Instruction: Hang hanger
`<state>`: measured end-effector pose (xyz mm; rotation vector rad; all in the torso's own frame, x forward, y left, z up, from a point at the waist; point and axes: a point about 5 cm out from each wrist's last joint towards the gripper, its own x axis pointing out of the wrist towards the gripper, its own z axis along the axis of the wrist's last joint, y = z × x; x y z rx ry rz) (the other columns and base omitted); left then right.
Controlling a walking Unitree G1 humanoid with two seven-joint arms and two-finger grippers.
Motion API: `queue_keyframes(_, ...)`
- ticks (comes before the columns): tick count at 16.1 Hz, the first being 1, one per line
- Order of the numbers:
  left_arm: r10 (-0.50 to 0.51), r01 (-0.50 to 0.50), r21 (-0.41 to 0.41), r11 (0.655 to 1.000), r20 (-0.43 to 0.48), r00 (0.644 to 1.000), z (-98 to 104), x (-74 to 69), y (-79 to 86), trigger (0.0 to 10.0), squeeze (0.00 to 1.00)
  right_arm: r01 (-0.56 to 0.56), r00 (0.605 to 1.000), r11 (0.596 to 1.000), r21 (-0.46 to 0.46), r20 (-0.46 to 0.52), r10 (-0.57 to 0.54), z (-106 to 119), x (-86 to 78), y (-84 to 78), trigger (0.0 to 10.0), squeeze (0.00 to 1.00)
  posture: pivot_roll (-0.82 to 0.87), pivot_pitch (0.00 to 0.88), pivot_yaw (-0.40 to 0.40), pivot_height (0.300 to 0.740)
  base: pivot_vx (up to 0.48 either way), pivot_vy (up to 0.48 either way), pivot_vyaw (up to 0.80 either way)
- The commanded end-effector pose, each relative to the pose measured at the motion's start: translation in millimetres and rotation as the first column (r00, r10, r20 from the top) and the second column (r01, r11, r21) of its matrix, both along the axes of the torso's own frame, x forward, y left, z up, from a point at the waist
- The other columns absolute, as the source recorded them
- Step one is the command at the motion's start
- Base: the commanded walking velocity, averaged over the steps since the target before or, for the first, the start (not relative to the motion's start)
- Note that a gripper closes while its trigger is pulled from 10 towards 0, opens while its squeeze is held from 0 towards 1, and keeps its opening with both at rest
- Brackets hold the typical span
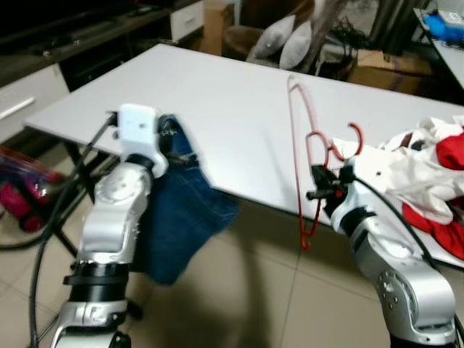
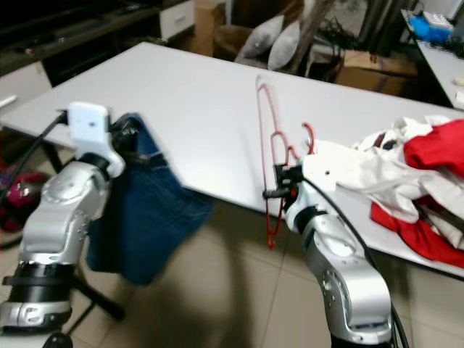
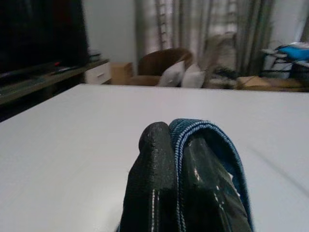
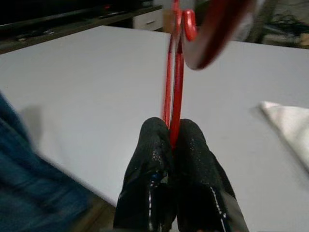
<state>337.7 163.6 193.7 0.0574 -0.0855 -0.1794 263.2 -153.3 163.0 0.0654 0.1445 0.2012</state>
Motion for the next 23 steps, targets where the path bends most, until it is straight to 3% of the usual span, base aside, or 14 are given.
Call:
queue_keyframes(1, -0.056, 0.058, -0.026, 0.998, 0.087, 0.995, 26, 12.7, -16.7, 10.0, 0.0, 0.032, 0.999, 0.999, -0.016, 0.024, -0.032, 4, 0.0, -9.3, 10.0, 0.0, 0.01, 0.0, -0.013, 0.74, 0.435, 0.0, -0.44)
queue_keyframes(3, -0.09, 0.101, -0.068, 0.993, 0.143, 0.986, 53, 35.4, -26.6, 10.0, 0.0, 0.028, 0.999, 1.0, -0.011, 0.03, -0.028, 4, 1.7, -8.3, 10.0, 0.0, 0.02, 0.0, -0.022, 0.74, 0.437, 0.0, -0.22)
queue_keyframes(4, -0.09, 0.101, -0.068, 0.993, 0.143, 0.986, 53, 35.4, -26.6, 10.0, 0.0, 0.028, 0.999, 1.0, -0.011, 0.03, -0.028, 4, 1.7, -8.3, 10.0, 0.0, 0.02, 0.0, -0.022, 0.74, 0.439, 0.0, 0.0)
queue_keyframes(5, -0.146, 0.178, -0.135, 0.975, 0.223, 0.964, 94, 53.2, -44.0, 10.0, 0.0, 0.024, 0.999, 1.0, -0.014, 0.032, -0.024, 4, 2.9, -7.3, 10.0, 0.0, 0.02, 0.0, -0.027, 0.74, 0.435, 0.0, 0.0)
queue_keyframes(7, -0.211, 0.276, -0.17, 0.946, 0.323, 0.923, 144, 62.3, -64.9, 10.0, 0.0, 0.02, 0.999, 1.0, -0.016, 0.033, -0.02, 4, 4.2, -6.7, 10.0, 0.0, 0.03, 0.0, -0.03, 0.74, 0.431, 0.0, 0.0)
queue_keyframes(8, -0.238, 0.361, -0.209, 0.909, 0.453, 0.859, 205, 59.0, -79.4, 10.0, 0.0, 0.018, 0.999, 1.0, -0.017, 0.037, -0.018, 5, 5.1, -6.0, 10.0, 0.0, 0.02, 0.0, -0.024, 0.74, 0.382, 0.0, 0.0)
queue_keyframes(9, -0.223, 0.376, -0.206, 0.903, 0.523, 0.823, 238, 52.9, -81.1, 10.0, 0.0, 0.018, 0.999, 1.0, -0.017, 0.041, -0.017, 5, 5.0, -5.3, 10.0, 0.0, 0.02, 0.0, -0.02, 0.74, 0.368, 0.0, 0.0)
queue_keyframes(10, -0.194, 0.317, -0.147, 0.937, 0.537, 0.821, 242, 53.7, -75.0, 10.0, 0.0, 0.021, 0.999, 1.0, -0.016, 0.042, -0.02, 5, 4.1, -4.8, 10.0, 0.0, 0.02, 0.0, -0.011, 0.74, 0.36, 0.0, 0.0)
queue_keyframes(12, -0.172, 0.224, -0.044, 0.974, 0.504, 0.846, 223, 61.6, -66.6, 10.0, 0.0, 0.023, 0.999, 1.0, -0.015, 0.044, -0.022, 4, 2.5, -3.8, 10.0, 0.0, 0.01, 0.0, -0.003, 0.74, 0.349, 0.0, 0.0)
queue_keyframes(14, -0.166, 0.14, 0.099, 0.985, 0.352, 0.921, 155, 79.1, -49.8, 10.0, 0.0, 0.024, 0.999, 1.0, -0.017, 0.044, -0.023, 3, 0.8, -2.6, 10.0, 0.0, 0.01, 0.0, -0.003, 0.74, 0.304, 0.0, 0.0)
queue_keyframes(18, -0.269, 0.209, 0.35, 0.913, 0.133, 0.954, 66, 71.6, -18.3, 10.0, 0.0, 0.018, 0.999, 1.0, -0.023, 0.044, -0.016, 3, -2.9, -3.3, 10.0, 0.0, 0.0, 0.0, 0.002, 0.74, 0.0, 0.0, 0.0)
queue_keyframes(21, -0.278, 0.275, 0.436, 0.857, -0.057, 0.959, 31, 56.4, 21.6, 10.0, 0.0, 0.006, 0.999, 1.0, -0.024, 0.035, -0.005, 1, -6.0, -2.2, 10.0, 0.0, 0.01, 0.0, -0.009, 0.74, 0.0, 0.0, 0.0)
queue_keyframes(22, -0.305, 0.379, 0.419, 0.825, -0.233, 0.923, 7, 42.0, 43.2, 10.0, 1.0, -0.009, 1.0, 1.0, -0.022, 0.027, 0.01, -1, -6.1, 0.4, 10.0, 0.0, 0.02, 0.0, -0.021, 0.74, 0.0, 0.0, 0.0)
queue_keyframes(23, -0.305, 0.41, 0.418, 0.811, -0.298, 0.905, 0, 34.8, 54.4, 10.0, 1.0, -0.016, 1.0, 1.0, -0.023, 0.026, 0.017, -1, -5.6, 1.2, 10.0, 0.0, 0.02, 0.0, -0.025, 0.74, 0.0, 0.0, 0.0)
